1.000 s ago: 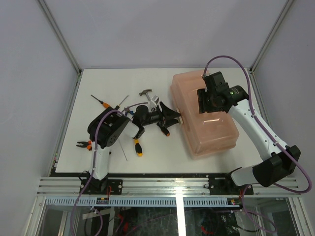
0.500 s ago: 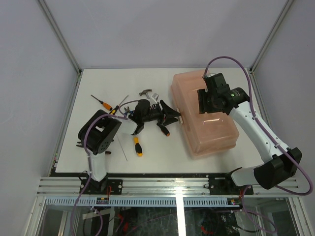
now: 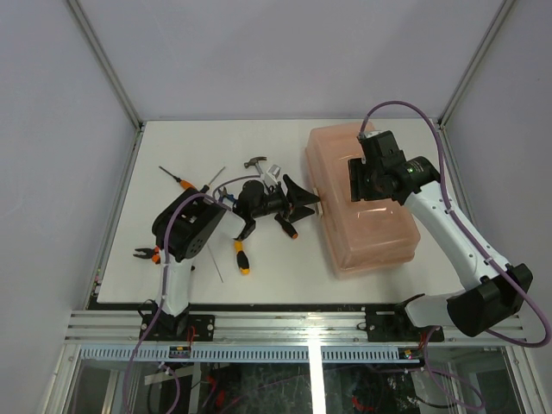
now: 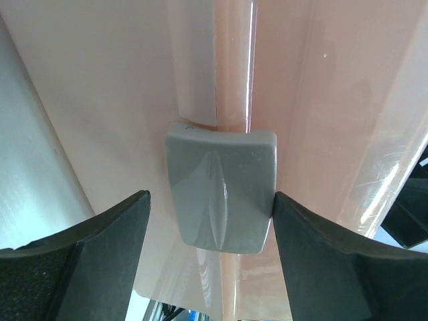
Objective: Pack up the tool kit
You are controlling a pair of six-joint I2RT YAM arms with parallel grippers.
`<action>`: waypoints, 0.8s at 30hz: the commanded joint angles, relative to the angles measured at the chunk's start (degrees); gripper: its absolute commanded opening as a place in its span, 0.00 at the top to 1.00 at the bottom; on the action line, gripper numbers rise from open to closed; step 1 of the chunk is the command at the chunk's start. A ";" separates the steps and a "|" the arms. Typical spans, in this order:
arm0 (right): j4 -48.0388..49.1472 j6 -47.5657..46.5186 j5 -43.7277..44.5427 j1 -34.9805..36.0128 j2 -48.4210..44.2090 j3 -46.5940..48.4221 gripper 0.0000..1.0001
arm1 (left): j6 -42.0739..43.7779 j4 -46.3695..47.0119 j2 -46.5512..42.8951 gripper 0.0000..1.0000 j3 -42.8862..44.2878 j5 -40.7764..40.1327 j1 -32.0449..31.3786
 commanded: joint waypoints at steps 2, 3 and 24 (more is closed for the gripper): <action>-13.95 0.47 -1.55 0.58 3.04 -4.12 0.42 | -0.57 3.79 3.62 0.29 0.14 -2.81 -1.50; -13.98 0.41 -1.62 0.54 3.24 -3.99 0.42 | -1.28 5.26 3.82 0.29 0.14 -2.76 -1.46; -13.08 0.70 -2.90 0.57 3.52 -6.07 0.42 | -15.39 29.04 7.13 0.43 4.10 1.39 -2.63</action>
